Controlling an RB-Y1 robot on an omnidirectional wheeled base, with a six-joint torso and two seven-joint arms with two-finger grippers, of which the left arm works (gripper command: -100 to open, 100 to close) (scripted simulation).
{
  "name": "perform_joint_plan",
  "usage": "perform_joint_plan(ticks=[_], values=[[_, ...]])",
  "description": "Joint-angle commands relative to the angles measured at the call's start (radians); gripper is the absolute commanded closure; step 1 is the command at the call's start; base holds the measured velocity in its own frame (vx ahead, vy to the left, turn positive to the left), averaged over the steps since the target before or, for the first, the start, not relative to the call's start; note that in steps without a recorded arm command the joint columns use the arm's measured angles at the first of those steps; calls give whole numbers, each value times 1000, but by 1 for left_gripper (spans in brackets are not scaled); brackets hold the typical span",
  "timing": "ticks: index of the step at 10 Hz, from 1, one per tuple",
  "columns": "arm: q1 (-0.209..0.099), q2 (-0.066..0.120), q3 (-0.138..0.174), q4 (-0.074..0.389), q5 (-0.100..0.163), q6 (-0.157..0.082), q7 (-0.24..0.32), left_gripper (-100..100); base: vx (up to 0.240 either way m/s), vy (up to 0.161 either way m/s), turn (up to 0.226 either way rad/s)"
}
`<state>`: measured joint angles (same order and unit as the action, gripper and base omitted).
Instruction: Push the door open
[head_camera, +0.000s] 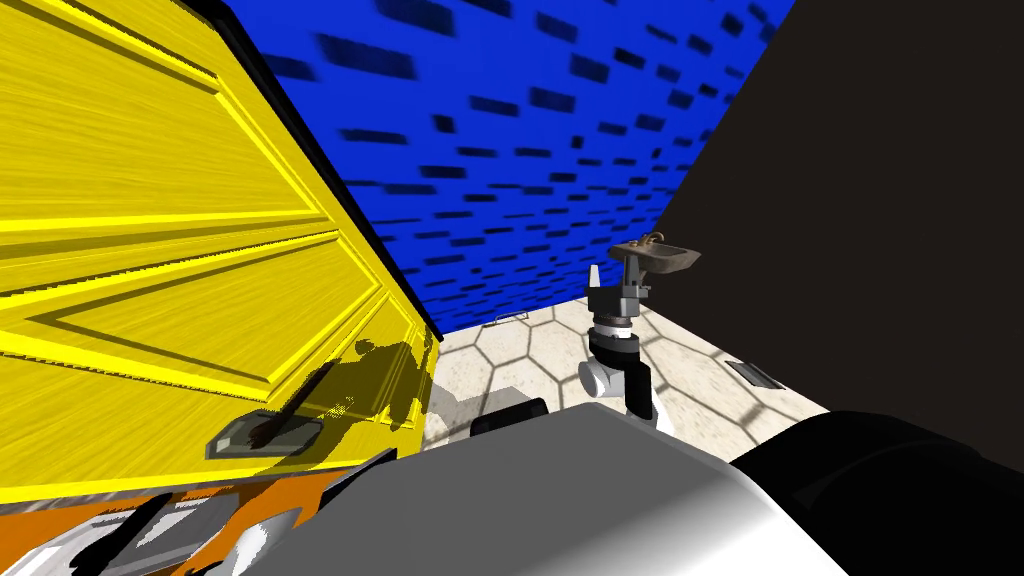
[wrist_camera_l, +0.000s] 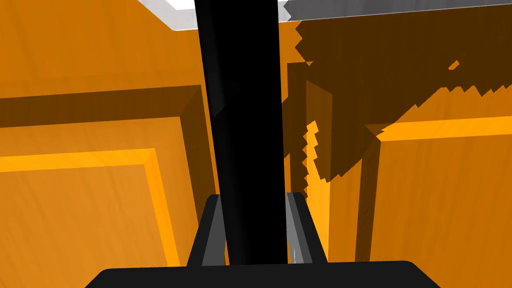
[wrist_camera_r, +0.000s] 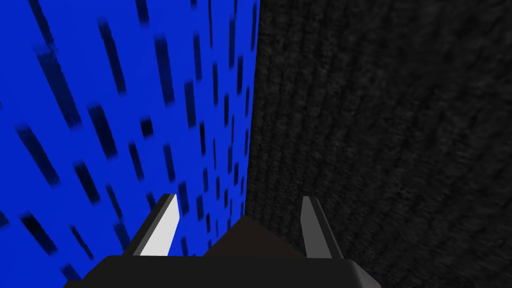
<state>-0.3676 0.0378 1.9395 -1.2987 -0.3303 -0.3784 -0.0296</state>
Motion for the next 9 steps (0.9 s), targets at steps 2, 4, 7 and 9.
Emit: perform_joint_plan(ticks=[2,4,7,9], values=[[13,19,24,-2,5,-22,-18,100,-10,28,55],[10,21,21,2,6,-26,-24,100,-17,22,62],[5,27,15,10,7,-35,-34,100,-23,31,53],[5,27,15,10,7,-35,-34,100,-6,2,23]])
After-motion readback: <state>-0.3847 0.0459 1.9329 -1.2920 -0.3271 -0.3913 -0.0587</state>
